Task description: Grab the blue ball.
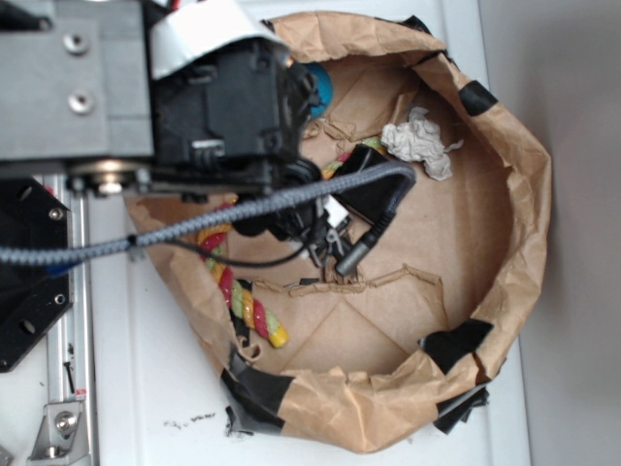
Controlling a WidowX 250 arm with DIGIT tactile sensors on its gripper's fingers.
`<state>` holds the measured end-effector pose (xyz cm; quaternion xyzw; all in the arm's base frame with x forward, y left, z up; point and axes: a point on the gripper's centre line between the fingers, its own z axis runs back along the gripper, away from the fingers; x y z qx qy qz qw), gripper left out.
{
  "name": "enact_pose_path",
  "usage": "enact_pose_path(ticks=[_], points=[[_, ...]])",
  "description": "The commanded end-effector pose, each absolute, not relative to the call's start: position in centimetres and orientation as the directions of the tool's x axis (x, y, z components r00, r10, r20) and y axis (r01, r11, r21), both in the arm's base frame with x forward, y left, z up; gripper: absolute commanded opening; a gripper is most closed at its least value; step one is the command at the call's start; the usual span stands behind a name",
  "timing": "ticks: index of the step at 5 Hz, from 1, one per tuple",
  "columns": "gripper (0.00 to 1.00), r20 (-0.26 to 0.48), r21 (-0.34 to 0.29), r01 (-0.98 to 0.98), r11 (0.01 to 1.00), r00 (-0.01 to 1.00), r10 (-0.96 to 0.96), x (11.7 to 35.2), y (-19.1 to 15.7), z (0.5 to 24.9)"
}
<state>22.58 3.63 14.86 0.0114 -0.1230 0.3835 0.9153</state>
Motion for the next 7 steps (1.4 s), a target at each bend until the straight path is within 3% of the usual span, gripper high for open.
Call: enact_pose_path(ticks=[1,2,4,5,6,7], points=[[1.0,0.278,-0.083,-0.813,0.576,0.536,0.797,23.9,5.0,13.1],[1.0,0.233,-0.123,-0.897,0.425,0.39,0.891,25.9,5.1,11.3],[1.0,0.258,-0.083,-0.976,0.2,0.172,0.951,25.5,8.1,7.7],[1.0,0.285,-0.065,-0.987,0.147,0.123,0.951,24.8,9.6,6.4],[1.0,0.287,-0.092,-0.987,0.13,0.099,0.953,23.6,10.7,6.1],[1.0,0.234,-0.101,-0.99,0.097,0.071,0.97,23.7,11.7,6.1]])
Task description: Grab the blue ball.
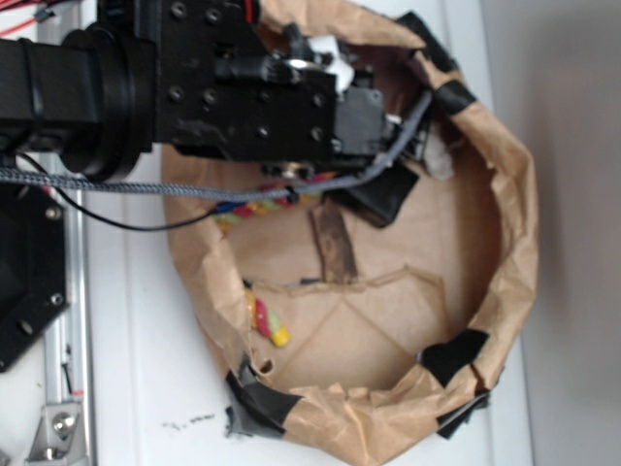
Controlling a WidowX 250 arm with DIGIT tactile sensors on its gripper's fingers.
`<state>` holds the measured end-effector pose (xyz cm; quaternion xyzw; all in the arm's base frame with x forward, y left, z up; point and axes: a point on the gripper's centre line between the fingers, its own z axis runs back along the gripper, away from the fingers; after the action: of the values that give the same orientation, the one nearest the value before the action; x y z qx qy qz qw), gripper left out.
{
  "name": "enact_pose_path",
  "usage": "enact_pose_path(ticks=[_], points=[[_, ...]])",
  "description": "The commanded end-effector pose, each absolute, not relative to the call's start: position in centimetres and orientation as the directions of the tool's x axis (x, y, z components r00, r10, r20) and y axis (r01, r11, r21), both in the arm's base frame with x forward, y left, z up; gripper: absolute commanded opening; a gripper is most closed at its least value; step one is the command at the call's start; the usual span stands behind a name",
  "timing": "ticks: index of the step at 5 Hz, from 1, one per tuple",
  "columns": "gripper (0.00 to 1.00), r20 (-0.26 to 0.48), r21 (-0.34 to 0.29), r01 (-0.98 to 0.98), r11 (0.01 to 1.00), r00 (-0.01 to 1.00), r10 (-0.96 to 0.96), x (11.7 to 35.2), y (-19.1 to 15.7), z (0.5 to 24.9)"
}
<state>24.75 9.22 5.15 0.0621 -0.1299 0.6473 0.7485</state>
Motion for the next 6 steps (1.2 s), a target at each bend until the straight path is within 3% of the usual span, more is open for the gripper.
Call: enact_pose_path(ticks=[1,4,5,6], points=[[1.0,0.236,-0.068,-0.994,0.088,0.07,0.969,23.2,11.9,6.3],[1.0,0.236,-0.068,-0.994,0.088,0.07,0.969,23.2,11.9,6.3],[1.0,0.272,-0.067,-0.997,-0.037,-0.054,0.961,20.9,11.6,7.6],[1.0,0.267,-0.08,-0.991,-0.107,-0.124,0.956,20.3,11.5,8.3]])
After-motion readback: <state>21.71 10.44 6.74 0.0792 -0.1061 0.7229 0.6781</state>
